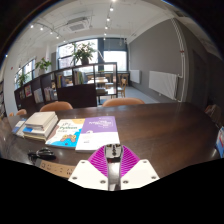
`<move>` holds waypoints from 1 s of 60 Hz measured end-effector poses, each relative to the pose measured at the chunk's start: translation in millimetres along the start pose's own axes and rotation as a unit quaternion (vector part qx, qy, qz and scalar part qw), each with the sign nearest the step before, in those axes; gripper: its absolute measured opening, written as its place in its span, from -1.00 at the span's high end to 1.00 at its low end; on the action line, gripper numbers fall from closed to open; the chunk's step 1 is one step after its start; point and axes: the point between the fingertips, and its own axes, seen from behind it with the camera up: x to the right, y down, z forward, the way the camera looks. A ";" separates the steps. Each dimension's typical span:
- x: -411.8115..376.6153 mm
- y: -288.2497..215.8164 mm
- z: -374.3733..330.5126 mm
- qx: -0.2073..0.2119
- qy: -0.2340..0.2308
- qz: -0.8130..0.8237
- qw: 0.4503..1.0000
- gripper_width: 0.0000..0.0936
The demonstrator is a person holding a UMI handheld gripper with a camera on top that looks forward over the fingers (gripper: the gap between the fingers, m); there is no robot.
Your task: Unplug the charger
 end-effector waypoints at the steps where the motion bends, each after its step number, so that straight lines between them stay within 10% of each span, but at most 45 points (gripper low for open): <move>1: 1.6 9.0 3.7 -0.007 -0.001 0.001 1.000 0.76; 22: 12.1 101.5 34.0 -0.076 0.013 0.015 0.997 0.48; 28: 24.4 86.2 25.5 -0.072 0.043 0.020 0.996 -0.05; 35: 21.4 24.0 -9.6 -0.015 0.059 0.026 0.998 -0.55; 47: -38.9 -97.8 -142.9 0.116 0.046 0.034 0.992 -0.63; 60: -149.1 -70.3 -261.4 0.129 0.016 -0.001 0.991 -0.63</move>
